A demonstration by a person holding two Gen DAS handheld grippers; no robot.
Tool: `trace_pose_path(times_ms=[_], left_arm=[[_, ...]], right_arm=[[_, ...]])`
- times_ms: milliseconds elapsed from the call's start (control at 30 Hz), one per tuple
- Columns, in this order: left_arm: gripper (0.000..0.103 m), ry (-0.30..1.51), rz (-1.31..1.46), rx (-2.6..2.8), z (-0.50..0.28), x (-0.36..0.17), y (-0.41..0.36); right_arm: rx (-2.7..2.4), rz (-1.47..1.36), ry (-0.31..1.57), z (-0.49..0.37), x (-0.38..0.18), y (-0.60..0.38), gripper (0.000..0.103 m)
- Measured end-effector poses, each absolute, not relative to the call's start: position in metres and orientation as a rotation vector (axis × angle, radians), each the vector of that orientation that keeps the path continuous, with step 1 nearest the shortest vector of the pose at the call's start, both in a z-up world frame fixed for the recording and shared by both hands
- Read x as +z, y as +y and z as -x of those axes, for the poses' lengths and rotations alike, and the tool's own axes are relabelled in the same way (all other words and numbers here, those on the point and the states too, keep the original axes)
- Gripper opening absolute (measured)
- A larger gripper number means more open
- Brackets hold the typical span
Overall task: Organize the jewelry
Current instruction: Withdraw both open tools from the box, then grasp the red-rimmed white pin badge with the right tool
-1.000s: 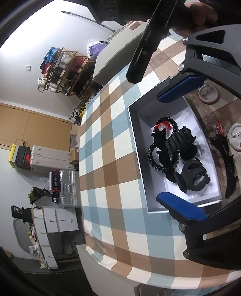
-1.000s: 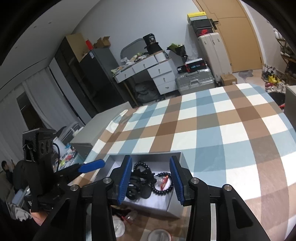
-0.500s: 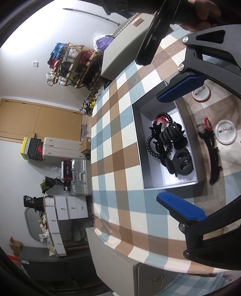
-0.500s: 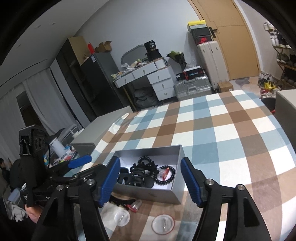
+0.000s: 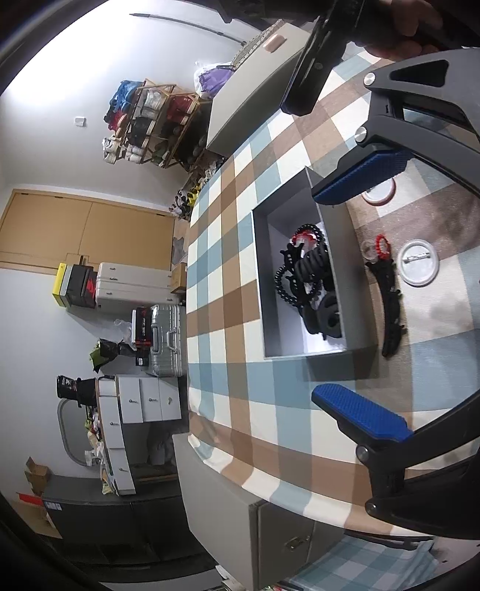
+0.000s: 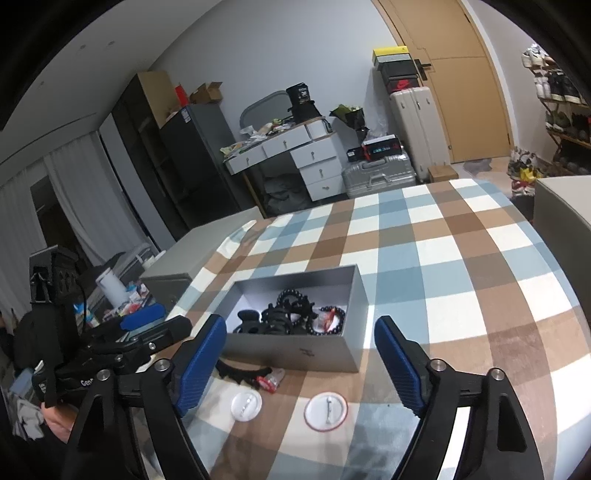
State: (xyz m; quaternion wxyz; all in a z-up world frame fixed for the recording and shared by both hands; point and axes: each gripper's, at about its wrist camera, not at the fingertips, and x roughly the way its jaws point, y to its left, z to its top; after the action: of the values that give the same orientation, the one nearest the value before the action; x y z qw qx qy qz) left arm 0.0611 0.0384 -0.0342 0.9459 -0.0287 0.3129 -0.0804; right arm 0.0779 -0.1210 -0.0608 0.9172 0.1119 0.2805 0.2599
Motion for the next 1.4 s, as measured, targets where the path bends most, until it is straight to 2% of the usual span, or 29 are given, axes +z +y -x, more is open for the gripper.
trace_pose_path(times_ms=[167,533,833,1233,1400], left_arm=[[0.095,0.659,0.071,-0.157,-0.05,-0.051,0.04],[0.095,0.772,0.159,-0.123,-0.038,-0.093,0.05],[0.095,0.798,0.172,-0.117,-0.029,-0.102,0.054],[0.095,0.808,0.178,-0.14,-0.027,-0.104,0.055],[0.095,0.81,0.186,-0.142,-0.027,-0.104,0.056]], right_arm=[[0.53,-0.183,0.606,-0.072,-0.074,-0.116,0.09],[0.485,0.003,0.75,-0.071,-0.128,-0.093,0.09],[0.466,0.077,0.796,-0.074,-0.134,-0.081,0.09],[0.446,0.168,0.838,-0.086,-0.137,-0.068,0.087],[0.45,0.2,0.859,-0.089,-0.143,-0.063,0.079]])
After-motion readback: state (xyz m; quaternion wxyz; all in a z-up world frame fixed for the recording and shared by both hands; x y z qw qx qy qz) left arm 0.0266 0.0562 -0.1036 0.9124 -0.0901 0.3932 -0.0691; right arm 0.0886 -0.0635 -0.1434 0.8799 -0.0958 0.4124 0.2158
